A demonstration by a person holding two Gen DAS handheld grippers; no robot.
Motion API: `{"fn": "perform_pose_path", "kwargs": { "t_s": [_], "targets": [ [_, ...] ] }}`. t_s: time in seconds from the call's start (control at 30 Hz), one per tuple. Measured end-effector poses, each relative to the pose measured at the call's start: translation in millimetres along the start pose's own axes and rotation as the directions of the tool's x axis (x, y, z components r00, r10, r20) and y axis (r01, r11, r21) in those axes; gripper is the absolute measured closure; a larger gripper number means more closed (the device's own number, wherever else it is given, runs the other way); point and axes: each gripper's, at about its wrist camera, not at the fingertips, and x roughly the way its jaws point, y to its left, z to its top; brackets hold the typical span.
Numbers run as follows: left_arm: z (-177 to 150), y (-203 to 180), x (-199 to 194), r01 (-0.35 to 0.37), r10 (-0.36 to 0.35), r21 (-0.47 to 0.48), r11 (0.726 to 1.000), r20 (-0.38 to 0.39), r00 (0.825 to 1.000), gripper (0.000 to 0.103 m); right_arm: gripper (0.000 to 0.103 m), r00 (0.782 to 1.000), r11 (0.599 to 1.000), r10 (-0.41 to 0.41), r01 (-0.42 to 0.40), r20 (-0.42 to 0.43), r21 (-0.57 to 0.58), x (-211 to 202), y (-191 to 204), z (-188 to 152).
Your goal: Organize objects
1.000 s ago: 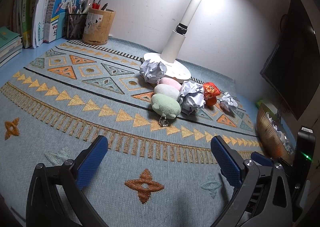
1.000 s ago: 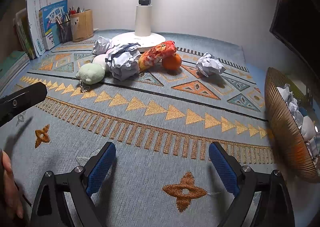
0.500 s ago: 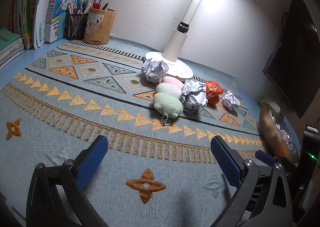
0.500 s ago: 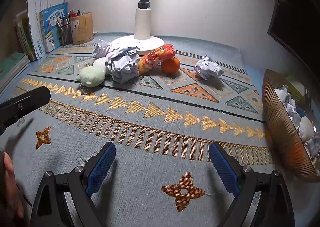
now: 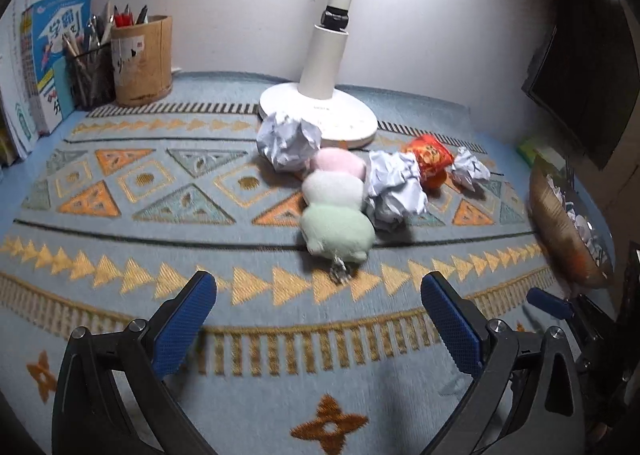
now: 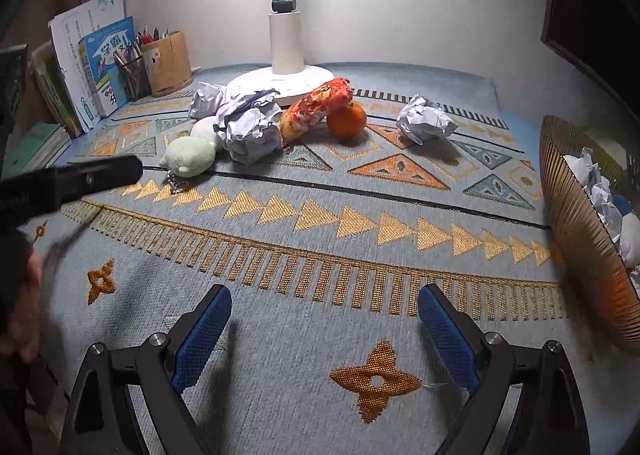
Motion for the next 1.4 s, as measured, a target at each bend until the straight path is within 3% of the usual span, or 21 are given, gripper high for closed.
{"fn": "perform_pose_path", "kwargs": {
  "t_s": [0.07,0.17,0.3,0.4,0.47,0.5,0.53,0.63,0.7,0.8,0.9,1.07,1.13,1.23,1.4],
  "targets": [
    [17.8,14.0,6.6,0.015,-0.015,-0.017,1.0,0.031,0.999,0.001,0.009,1.0,1.0,-0.007,0.007,-0.004,0.005,0.8,-0.8,0.4],
    [43.0,39.4,29.6,0.073,-0.068,-0.122,0.99,0.047,0.997,0.001,0.009,1.0,1.0,-0.004,0.003,-0.025,-0.015,4.4,2.4,0.9],
    [65.5,55.5,74.4,0.117,-0.12,-0.238,0.964,0.004,0.993,0.001,0.009,0.993,0.996,0.091,-0.091,-0.073,0.01,14.1,-2.1,10.8],
    [74.3,53.4,100.6,0.12,-0.133,-0.236,0.964,-0.039,0.99,0.015,0.009,0.975,0.975,0.205,-0.197,-0.083,0.099,23.1,-9.4,39.5],
    [74.7,53.5,100.6,0.115,-0.12,-0.233,0.966,-0.009,0.993,0.027,0.009,0.958,0.948,0.28,-0.266,-0.062,0.173,32.7,-11.3,60.5],
    [74.4,53.5,99.7,0.14,-0.144,-0.23,0.963,0.001,0.99,0.042,0.009,0.945,0.929,0.322,-0.305,-0.052,0.21,39.8,-10.7,70.0],
    [72.5,53.1,98.3,0.159,-0.161,-0.222,0.962,0.009,0.987,0.05,0.009,0.932,0.908,0.359,-0.339,-0.041,0.246,48.0,-9.1,78.5],
    [65.4,52.3,87.4,0.12,-0.115,-0.206,0.971,0.035,0.993,0.052,0.01,0.911,0.868,0.413,-0.387,-0.018,0.31,72.3,1.6,96.8],
    [61.8,54.2,79.6,0.126,-0.116,-0.207,0.97,0.06,0.991,0.052,0.022,0.906,0.853,0.423,-0.396,-0.007,0.339,86.1,7.4,103.7],
    [62.0,56.1,71.5,0.125,-0.107,-0.208,0.97,0.095,0.99,0.052,0.042,0.918,0.861,0.398,-0.375,0.005,0.344,98.7,14.7,110.2],
    [64.9,56.7,73.0,0.113,-0.094,-0.206,0.972,0.098,0.991,0.052,0.054,0.917,0.867,0.398,-0.387,0.032,0.314,95.6,15.7,110.2],
    [56.4,47.0,59.0,0.073,-0.053,-0.187,0.98,0.106,0.993,0.052,0.054,0.894,0.844,0.446,-0.438,0.047,0.31,52.0,-3.6,84.7],
    [42.6,37.3,43.3,0.091,-0.072,-0.188,0.978,0.103,0.992,0.052,0.053,0.9,0.868,0.434,-0.431,0.046,0.246,24.6,-11.7,64.9],
    [8.7,18.4,6.6,0.094,-0.074,-0.182,0.979,0.115,0.991,0.052,0.053,0.926,0.912,0.378,-0.376,0.02,0.163,-5.6,-22.6,30.5],
    [-39.3,-1.6,-34.6,0.045,-0.016,-0.191,0.981,0.152,0.988,0.052,0.049,0.971,0.969,0.238,-0.238,0.01,0.059,-20.7,-27.7,-5.5]
  ]
}}
